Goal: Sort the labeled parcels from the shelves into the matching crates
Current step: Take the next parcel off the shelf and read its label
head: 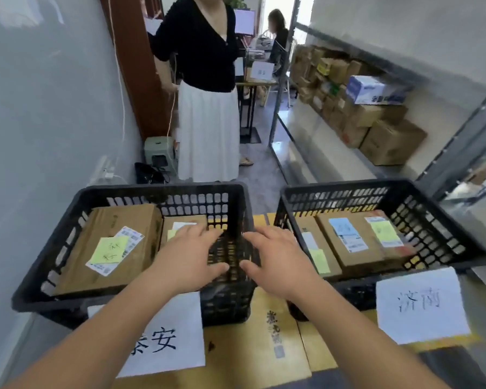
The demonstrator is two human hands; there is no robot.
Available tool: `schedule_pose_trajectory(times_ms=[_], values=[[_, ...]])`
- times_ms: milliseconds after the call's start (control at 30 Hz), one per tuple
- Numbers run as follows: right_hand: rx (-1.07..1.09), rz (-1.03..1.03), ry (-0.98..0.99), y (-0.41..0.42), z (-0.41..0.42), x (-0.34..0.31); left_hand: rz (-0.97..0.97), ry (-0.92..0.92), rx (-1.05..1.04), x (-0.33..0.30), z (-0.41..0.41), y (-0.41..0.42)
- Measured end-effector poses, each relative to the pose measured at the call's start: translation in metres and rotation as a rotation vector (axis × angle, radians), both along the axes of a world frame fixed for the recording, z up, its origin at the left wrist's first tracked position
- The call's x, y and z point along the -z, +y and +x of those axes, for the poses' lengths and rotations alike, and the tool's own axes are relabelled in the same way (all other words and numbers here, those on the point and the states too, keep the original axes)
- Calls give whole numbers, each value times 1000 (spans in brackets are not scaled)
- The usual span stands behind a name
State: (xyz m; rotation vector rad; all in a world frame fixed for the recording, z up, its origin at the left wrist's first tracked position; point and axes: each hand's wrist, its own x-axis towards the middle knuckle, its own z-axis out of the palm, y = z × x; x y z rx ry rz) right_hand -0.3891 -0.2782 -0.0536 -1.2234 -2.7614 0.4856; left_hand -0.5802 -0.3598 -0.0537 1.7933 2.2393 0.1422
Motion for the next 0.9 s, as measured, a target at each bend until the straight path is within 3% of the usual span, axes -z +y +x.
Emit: schedule_pose_trajectory(times_ms=[500,900], values=[[542,-25,5,-43,358,-21,1,-6,553,-20,344,71],[926,38,-14,-44,534,-23,45,-112,973,-10,553,135]])
